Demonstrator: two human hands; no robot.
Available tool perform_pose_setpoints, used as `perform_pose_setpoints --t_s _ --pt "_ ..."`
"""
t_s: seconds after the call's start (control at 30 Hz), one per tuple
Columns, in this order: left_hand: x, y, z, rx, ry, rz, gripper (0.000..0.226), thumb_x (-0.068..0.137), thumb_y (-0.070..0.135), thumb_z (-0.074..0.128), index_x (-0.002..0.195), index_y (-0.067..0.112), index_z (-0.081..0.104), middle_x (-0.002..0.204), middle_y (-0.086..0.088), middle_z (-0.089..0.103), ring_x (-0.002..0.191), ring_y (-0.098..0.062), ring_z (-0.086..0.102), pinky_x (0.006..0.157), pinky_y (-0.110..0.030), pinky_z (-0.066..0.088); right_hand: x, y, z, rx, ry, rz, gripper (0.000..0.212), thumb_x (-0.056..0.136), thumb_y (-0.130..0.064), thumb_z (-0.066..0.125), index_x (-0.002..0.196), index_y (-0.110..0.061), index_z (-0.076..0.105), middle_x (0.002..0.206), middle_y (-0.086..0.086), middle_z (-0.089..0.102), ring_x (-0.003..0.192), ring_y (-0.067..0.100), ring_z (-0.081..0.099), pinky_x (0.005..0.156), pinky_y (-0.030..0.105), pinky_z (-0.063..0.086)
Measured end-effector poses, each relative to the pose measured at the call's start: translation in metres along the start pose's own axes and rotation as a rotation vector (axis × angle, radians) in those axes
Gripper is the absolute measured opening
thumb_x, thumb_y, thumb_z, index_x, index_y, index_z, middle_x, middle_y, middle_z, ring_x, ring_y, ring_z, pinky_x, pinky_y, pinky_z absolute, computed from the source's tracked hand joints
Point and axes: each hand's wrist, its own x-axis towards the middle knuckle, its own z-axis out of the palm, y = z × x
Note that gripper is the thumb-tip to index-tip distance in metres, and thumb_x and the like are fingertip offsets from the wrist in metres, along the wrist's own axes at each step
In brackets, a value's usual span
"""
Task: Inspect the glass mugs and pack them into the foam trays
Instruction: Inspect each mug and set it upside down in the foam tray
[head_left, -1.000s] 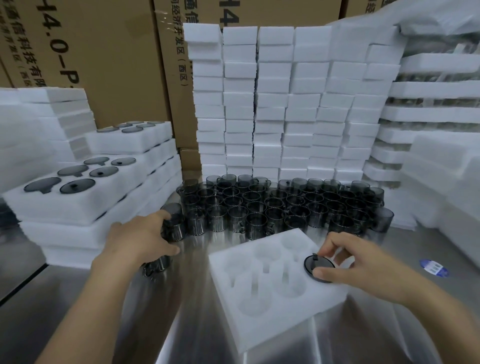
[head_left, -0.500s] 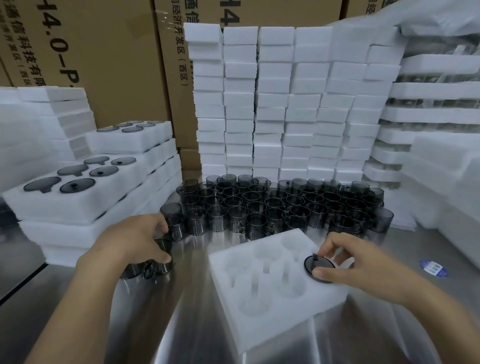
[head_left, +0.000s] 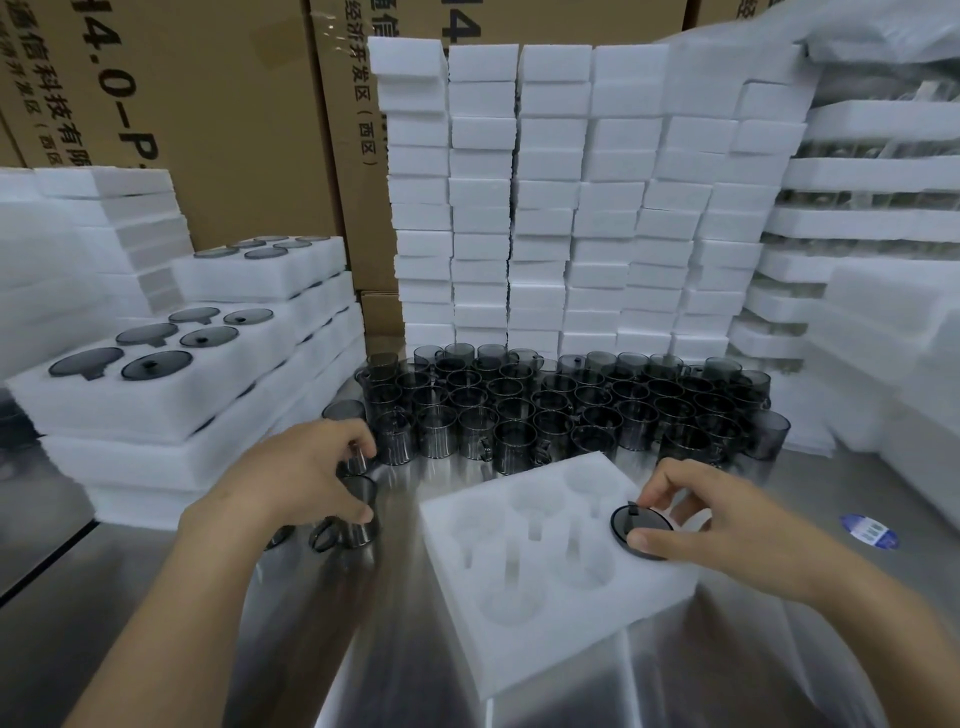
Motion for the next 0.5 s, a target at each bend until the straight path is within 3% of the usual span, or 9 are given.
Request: perform_pose_setpoints --t_s 0.17,0.3,0.4,0.5 --pt "0.006 0.006 0.011 -0.034 -0.037 0.019 0.076 0.072 0.05 0.095 0.137 0.034 0.058 0.118 0.013 0.06 0.11 -0.015 0.061 0.101 -0.038 0.055 0.0 -0.002 -0.001 -0.006 0.0 0.0 0.044 0.071 -0.07 0.083 0.101 -0.042 0.068 0.108 -0.019 0.066 0.099 0.004 0.063 0.087 0.032 0.056" --pt "0.014 0.004 0.02 -0.083 -0.061 -0.007 0.07 0.072 0.054 0.094 0.132 0.03 0.066 0.114 0.011 0.068 0.108 -0.012 0.065 0.101 -0.039 0.056 -0.001 -0.003 -0.001 0.003 -0.003 -0.002 0.047 0.068 -0.075 0.08 0.101 -0.044 0.067 0.107 -0.021 0.065 0.099 0.003 0.062 0.086 0.03 0.055" --pt "0.02 0.011 0.021 -0.088 0.06 0.018 0.067 0.07 0.059 0.093 0.127 0.035 0.068 0.116 0.015 0.071 0.109 -0.013 0.067 0.098 -0.041 0.057 -0.001 -0.004 -0.001 0.0 -0.003 -0.011 0.051 0.067 -0.078 0.08 0.103 -0.044 0.067 0.107 -0.024 0.064 0.099 0.004 0.063 0.084 0.03 0.055" --pt "0.024 0.039 0.011 -0.108 0.329 0.142 0.064 0.076 0.054 0.09 0.134 0.045 0.062 0.125 0.016 0.068 0.111 -0.013 0.065 0.089 -0.036 0.054 -0.002 -0.003 -0.001 0.006 0.003 -0.011 0.05 0.069 -0.075 0.082 0.105 -0.043 0.067 0.107 -0.022 0.064 0.098 0.005 0.063 0.085 0.031 0.056"
